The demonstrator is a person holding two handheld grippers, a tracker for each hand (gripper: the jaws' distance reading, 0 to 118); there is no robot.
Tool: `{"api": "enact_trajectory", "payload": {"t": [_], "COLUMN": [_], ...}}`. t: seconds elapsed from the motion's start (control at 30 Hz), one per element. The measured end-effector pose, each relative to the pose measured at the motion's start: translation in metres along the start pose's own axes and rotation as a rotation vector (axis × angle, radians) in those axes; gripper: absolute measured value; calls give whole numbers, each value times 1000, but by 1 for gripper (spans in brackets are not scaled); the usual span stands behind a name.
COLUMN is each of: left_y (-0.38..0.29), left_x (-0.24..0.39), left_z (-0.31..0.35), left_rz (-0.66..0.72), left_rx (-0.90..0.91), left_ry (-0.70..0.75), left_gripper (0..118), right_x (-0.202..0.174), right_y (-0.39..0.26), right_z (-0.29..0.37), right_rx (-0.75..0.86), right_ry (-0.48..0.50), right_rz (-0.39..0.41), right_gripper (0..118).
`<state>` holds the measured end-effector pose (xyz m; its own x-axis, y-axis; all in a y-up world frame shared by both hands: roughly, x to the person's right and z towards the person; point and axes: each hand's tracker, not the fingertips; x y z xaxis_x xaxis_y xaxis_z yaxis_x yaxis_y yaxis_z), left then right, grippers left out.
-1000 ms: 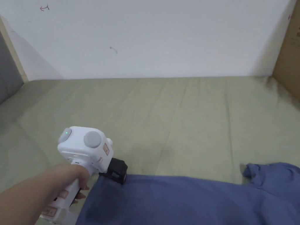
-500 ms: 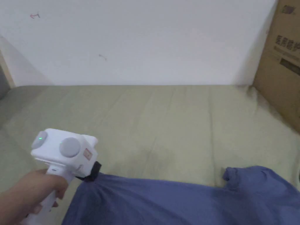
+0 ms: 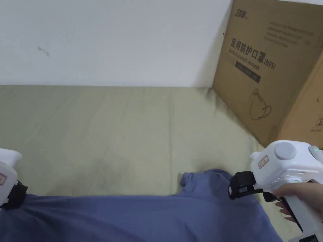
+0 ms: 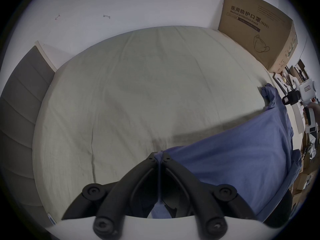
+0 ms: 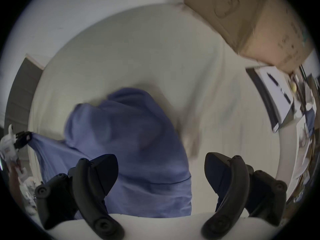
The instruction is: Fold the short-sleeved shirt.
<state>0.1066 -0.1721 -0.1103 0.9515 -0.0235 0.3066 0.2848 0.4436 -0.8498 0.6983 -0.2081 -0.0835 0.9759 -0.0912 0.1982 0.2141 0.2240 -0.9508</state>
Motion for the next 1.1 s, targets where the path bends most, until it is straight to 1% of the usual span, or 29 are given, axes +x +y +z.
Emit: {"api": "enact_trajectory", "payload": {"t": [0.07,0.1,0.13,0.2,0.23,0.27,0.3,0.33,0.37,0.4,0.43,0.47,0.5,0.53,0.6,0.63,0.67,0.73,0.77,0.87,0.93,1.1], "left_y": [-1,-2,-3,-4,-4,-5,-6,-7,-8,-11,-13,-16,-17,-18,-22,-23,-23,-21,-18,-6,4,41], "left_x": [-1,0,0,-1,-1,-1,-2,-2,-1,0,1,2,3,4,4,4,3,-2,-4,-10,-13,-20], "left_z": [-5,-7,-8,-12,-13,-13,-14,-14,-13,-11,-7,0,8,16,42,55,72,106,127,189,226,309], "left_rz": [-10,-15,-18,-17,-14,-10,-8,-8,-8,-7,-8,-10,-11,-12,-3,6,6,13,15,26,39,76], "left_rx": [-15,-21,-28,-41,-49,-55,-60,-63,-65,-66,-58,-40,-32,-28,-4,22,40,73,97,203,266,440], "left_ry": [5,10,15,17,17,19,20,22,26,35,46,56,57,60,62,57,60,66,69,78,103,161], "left_gripper": [0,0,0,0,0,0,0,0,0,0,0,0,0,0,0,0,0,0,0,0,0,0], "right_x": [7,6,4,2,2,0,-1,-2,-1,-3,-4,-4,-4,-1,-3,-4,-13,-18,-20,-22,-23,-44], "right_y": [-1,-5,-9,-12,-13,-14,-14,-14,-14,-19,-22,-25,-29,-29,-41,-46,-58,-68,-72,-74,-69,-52], "right_z": [-11,-13,-13,-11,-8,-2,2,6,10,18,24,32,43,53,86,101,124,160,180,238,273,364], "right_rx": [-47,-66,-61,-33,-31,-17,-2,17,35,61,66,85,105,123,198,231,269,326,352,436,507,680], "right_ry": [2,-16,-25,-66,-49,-39,-41,-41,26,26,11,34,88,112,117,137,156,158,146,193,191,189], "right_rz": [-17,-13,-6,29,22,14,10,5,-20,-40,-25,-14,-18,-23,-16,-2,31,75,75,55,49,68], "right_gripper": [105,101,95,85,71,44,11,1,1,1,1,1,1,1,1,1,1,1,1,1,1,1]}}
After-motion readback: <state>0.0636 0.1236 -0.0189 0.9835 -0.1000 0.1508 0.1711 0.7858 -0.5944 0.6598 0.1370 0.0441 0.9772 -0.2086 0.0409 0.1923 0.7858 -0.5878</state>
